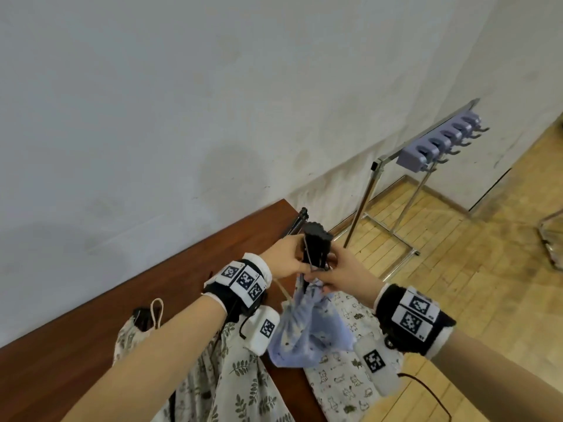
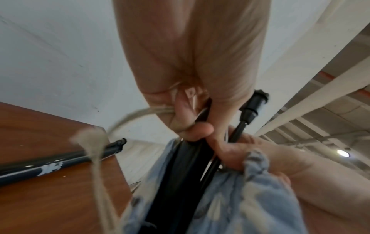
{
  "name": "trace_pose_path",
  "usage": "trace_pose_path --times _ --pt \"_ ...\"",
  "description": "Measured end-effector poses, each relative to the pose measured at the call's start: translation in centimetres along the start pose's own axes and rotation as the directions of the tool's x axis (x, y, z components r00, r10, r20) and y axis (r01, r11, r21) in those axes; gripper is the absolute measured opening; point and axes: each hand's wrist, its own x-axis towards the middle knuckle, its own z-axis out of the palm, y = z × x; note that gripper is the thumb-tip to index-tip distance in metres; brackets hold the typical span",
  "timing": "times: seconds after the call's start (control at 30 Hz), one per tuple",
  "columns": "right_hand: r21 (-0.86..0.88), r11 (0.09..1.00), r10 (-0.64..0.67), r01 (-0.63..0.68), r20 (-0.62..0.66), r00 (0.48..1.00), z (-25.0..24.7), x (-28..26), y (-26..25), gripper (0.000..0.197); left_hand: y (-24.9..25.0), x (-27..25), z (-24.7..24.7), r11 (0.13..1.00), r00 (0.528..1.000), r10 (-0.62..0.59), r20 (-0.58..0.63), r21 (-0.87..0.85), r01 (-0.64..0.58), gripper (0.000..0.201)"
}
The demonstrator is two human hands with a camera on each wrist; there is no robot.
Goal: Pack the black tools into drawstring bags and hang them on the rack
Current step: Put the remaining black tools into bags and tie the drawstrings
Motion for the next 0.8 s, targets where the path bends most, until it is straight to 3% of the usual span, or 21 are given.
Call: trace_pose_path --times 0.1,0.17,0.23,0.27,0.37,0.4,0.57,0.63,0.7,0.73,0.8 --pt "-0.094 0.994 -0.045 0.048 0.039 0.998 0.1 -0.2 1.4 0.060 -1.4 -0.9 0.4 0.996 0.994 -0.080 -0.073 -0.032 0.078 0.074" --pt "-0.176 0.981 -0.081 0.085 0.028 0.996 -0.3 0.0 2.0 0.060 -2.3 -1.2 0.1 0.987 0.988 -0.140 -0.066 0.069 0.145 0.087" --pt "-0.217 0.973 -0.075 0.084 0.046 0.996 -0.5 -0.1 2.2 0.058 -3.1 -1.2 0.2 0.944 0.962 -0.273 0.033 0.202 0.261 0.084" --pt "-0.217 0.973 -0.068 0.080 0.060 0.996 -0.7 -0.1 2.2 0.057 -3.6 -1.0 0.6 0.924 0.949 -0.308 0.067 0.258 0.281 0.072" --pt "-0.244 0.967 -0.066 0.075 0.043 0.997 -0.6 -0.1 2.6 0.052 -3.7 -0.6 2.5 0.917 0.954 -0.290 0.075 0.306 0.255 0.021" --pt "-0.244 0.968 -0.061 0.061 0.008 0.998 -0.5 -0.1 2.6 0.050 -3.5 -0.5 3.1 0.918 0.956 -0.287 0.056 0.302 0.258 0.016" --pt "-0.385 0.923 -0.061 -0.001 -0.150 0.987 -0.8 0.3 2.9 0.044 -2.1 -0.2 3.3 0.918 0.984 -0.178 -0.013 0.359 0.171 0.010" --pt "-0.338 0.940 -0.039 -0.052 -0.258 0.965 -1.8 0.5 3.0 0.037 -1.8 -0.2 1.3 0.938 0.973 -0.124 -0.196 0.297 0.180 0.011" --pt "-0.287 0.952 -0.011 -0.105 -0.376 0.927 -3.2 0.7 3.4 0.029 -1.7 -0.5 -1.2 0.959 0.930 -0.110 -0.352 0.207 0.192 0.020" --pt "-0.280 0.952 0.000 -0.122 -0.402 0.916 -3.8 0.9 3.5 0.027 -1.5 -0.8 -2.1 0.970 0.935 -0.113 -0.338 0.168 0.178 0.022" --pt "-0.326 0.931 0.028 -0.167 -0.392 0.920 -4.1 1.3 3.6 0.031 -0.9 -1.4 -2.4 0.977 0.973 -0.125 -0.196 0.146 0.155 0.025"
